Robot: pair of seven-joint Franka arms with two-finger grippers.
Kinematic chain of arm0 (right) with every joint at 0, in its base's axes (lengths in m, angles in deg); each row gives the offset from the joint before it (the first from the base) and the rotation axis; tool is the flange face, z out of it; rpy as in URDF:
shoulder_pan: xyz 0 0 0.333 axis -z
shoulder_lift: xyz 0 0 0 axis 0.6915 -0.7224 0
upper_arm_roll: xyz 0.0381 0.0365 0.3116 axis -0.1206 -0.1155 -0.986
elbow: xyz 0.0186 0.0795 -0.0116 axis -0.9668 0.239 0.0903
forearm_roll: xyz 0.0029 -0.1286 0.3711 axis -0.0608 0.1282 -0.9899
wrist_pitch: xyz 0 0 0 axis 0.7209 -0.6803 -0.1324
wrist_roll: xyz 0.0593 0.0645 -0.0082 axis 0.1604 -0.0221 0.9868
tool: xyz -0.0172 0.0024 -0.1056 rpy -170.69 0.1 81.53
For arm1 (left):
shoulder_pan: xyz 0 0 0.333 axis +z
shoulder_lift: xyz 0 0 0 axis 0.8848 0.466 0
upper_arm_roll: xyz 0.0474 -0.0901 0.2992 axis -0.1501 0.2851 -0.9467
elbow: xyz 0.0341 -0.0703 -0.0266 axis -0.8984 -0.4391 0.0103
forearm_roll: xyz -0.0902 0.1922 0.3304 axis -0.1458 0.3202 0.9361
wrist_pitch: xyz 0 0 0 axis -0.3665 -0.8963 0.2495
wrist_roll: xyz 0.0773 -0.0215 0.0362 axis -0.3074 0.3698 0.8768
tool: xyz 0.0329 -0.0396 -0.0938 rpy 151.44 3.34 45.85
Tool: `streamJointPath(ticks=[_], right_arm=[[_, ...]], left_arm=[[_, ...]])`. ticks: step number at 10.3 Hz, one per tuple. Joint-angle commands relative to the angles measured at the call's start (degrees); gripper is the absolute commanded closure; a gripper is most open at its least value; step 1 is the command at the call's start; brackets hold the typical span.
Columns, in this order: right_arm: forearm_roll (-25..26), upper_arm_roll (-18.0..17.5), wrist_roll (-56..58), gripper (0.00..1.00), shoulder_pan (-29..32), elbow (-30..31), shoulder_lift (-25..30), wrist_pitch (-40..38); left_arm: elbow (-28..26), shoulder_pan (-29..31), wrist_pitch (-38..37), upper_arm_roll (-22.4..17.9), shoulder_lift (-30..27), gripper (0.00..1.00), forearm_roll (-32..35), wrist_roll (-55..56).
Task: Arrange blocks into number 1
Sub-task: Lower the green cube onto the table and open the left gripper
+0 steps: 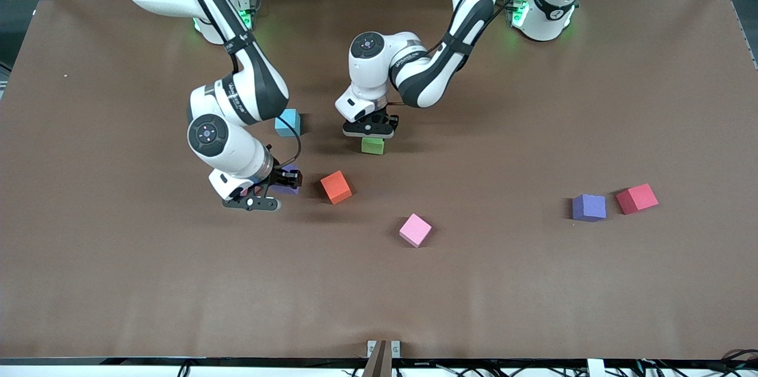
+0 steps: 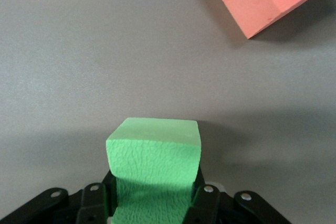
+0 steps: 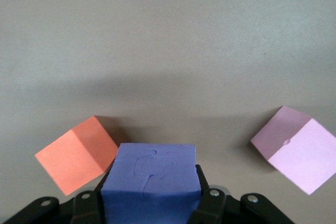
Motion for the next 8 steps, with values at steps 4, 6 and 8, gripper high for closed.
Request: streamJointPath(ticks=[4,6,8], right_arm=[[-1.07,1.01,-1.4,0.48,-1.79,3.69,3.37,0.43],[-1.07,1.01,-1.4,0.47,-2.14,3.69,3.46,0.43],[-1.07,1.01,-1.4,0.47,-2.32,3.77,3.55,0.34]], left_arm=[[-0.2,1.0,-2.69,-0.23,-0.83,0.86,-9.48,-2.2],[-0.02,0.47,-6.47,-0.23,-1.62,0.86,-10.83,-2.2],[-0.02,0.12,-7.63,-0.23,-1.72,0.77,-10.74,-2.99]])
